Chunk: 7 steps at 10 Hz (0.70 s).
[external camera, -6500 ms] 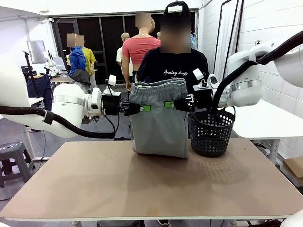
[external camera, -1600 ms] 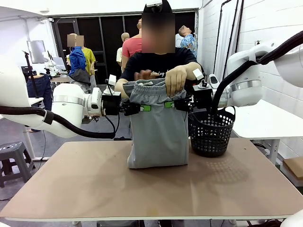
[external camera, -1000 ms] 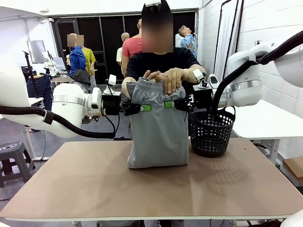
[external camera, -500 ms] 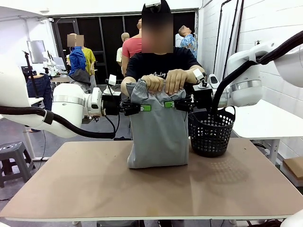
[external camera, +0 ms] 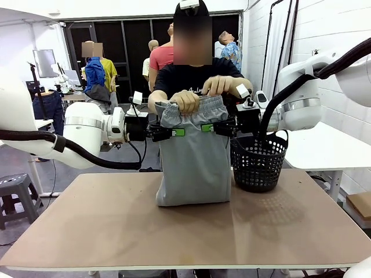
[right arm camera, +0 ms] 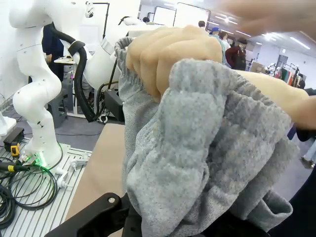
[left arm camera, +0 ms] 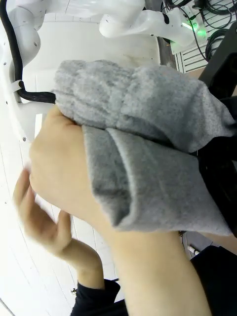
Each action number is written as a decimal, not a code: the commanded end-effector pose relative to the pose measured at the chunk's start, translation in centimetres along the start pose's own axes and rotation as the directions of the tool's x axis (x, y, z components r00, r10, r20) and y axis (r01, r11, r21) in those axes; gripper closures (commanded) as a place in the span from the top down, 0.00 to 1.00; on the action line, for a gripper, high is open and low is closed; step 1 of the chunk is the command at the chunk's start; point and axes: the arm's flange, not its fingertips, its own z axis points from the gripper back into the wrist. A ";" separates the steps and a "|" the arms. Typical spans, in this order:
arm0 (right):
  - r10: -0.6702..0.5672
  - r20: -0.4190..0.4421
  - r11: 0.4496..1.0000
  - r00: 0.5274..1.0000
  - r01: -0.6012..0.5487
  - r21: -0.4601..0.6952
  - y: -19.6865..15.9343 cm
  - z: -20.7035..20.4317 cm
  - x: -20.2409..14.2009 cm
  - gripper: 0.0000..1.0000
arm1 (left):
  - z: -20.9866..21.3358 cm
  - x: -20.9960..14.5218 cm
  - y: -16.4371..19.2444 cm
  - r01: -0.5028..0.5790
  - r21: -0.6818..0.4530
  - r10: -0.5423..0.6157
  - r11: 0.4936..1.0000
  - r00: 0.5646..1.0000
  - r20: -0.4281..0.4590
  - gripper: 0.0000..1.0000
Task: Fold the training pants.
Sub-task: Release the ends of the Training pants and then grab the overlapped ends.
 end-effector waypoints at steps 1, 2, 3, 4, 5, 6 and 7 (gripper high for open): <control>0.001 0.028 1.000 1.000 -0.001 0.000 0.5 0.1 0.2 0.00 | 0.0 0.4 -0.2 0.005 0.014 -0.005 1.000 1.000 0.017 0.00; 0.001 0.028 1.000 1.000 -0.001 0.000 0.5 0.1 0.2 0.00 | 0.0 0.4 -0.2 0.005 0.014 -0.005 1.000 1.000 0.017 0.00; 0.001 0.028 1.000 1.000 -0.001 0.000 0.5 0.1 0.2 0.00 | 0.0 0.4 -0.2 0.005 0.014 -0.005 1.000 1.000 0.017 0.00; 0.001 0.028 1.000 1.000 -0.001 0.000 0.5 0.1 0.2 0.00 | 0.0 0.4 -0.2 0.005 0.014 -0.005 1.000 1.000 0.017 0.00; 0.001 0.028 1.000 1.000 -0.001 0.000 0.5 0.1 0.2 0.00 | 0.0 0.4 -0.2 0.005 0.014 -0.005 1.000 1.000 0.017 0.00; 0.001 0.028 1.000 1.000 -0.001 0.000 0.5 0.1 0.2 0.00 | 0.0 0.4 -0.2 0.005 0.014 -0.005 1.000 1.000 0.017 0.00; 0.001 0.028 1.000 1.000 -0.001 0.000 0.5 0.1 0.2 0.00 | 0.0 0.4 -0.2 0.005 0.014 -0.005 1.000 1.000 0.017 0.00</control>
